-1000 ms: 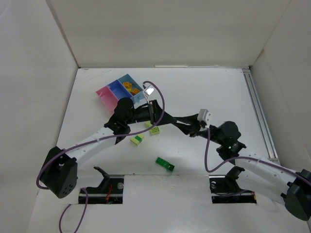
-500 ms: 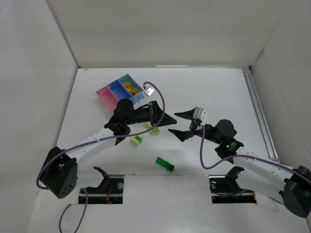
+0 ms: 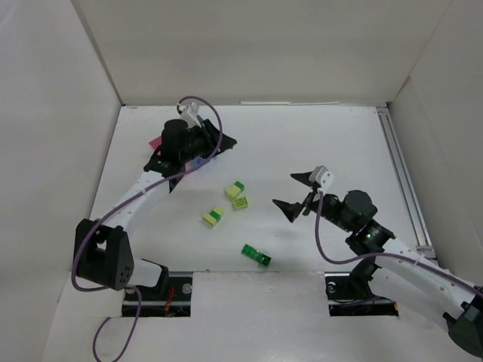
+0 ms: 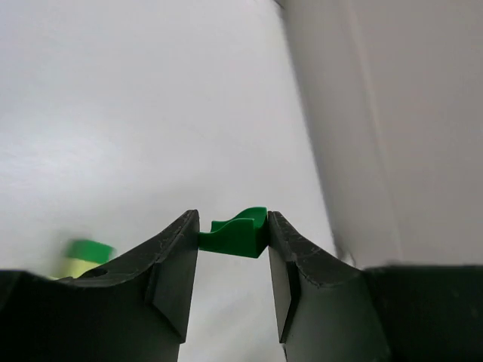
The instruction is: Sort the legos into containers by color
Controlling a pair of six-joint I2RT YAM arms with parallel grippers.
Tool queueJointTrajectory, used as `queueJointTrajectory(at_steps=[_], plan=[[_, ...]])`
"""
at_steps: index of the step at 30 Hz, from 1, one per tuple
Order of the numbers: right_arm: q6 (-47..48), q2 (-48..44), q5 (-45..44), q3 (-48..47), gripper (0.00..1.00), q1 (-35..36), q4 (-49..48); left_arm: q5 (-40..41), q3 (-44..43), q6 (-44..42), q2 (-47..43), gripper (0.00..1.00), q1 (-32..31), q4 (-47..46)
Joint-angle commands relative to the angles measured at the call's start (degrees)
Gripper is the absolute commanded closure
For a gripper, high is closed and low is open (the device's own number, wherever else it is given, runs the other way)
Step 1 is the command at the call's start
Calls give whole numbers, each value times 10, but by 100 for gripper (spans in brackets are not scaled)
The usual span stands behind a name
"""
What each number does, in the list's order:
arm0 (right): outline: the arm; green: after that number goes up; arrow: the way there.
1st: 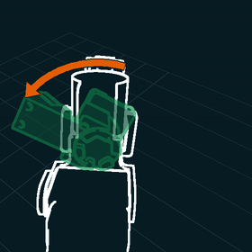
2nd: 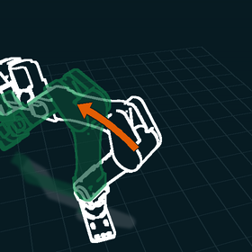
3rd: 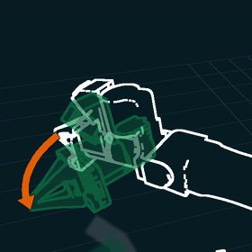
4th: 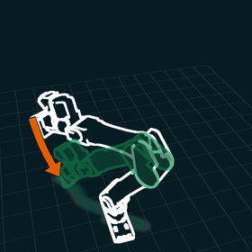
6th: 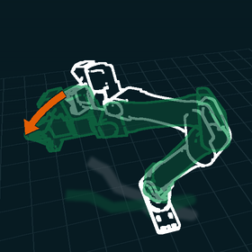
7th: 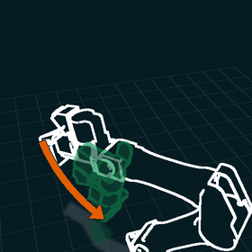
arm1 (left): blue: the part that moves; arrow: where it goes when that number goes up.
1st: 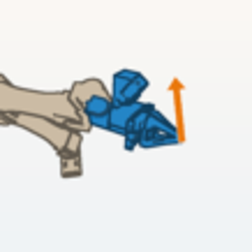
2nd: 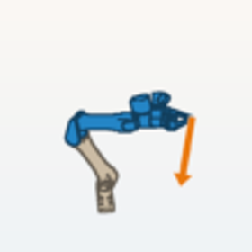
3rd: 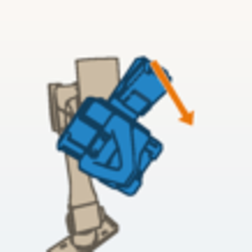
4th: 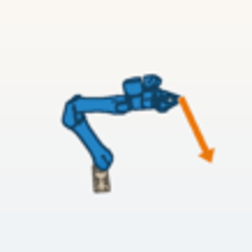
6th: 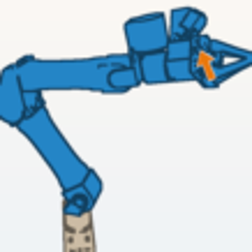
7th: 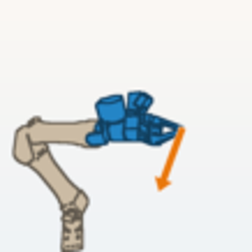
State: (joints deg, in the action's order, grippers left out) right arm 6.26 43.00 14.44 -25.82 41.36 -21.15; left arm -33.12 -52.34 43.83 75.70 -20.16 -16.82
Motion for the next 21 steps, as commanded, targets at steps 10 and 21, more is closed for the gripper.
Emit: queueJointTrajectory(at_steps=[10, 21], plan=[[-11, 34, -223, -57, 0, 6, 136, 405, -235, -65, 153, 77, 109, 304], [-17, 66, -252, -77, 0, 0, 149, 415, -334, -77, 278, 65, 128, 342]])
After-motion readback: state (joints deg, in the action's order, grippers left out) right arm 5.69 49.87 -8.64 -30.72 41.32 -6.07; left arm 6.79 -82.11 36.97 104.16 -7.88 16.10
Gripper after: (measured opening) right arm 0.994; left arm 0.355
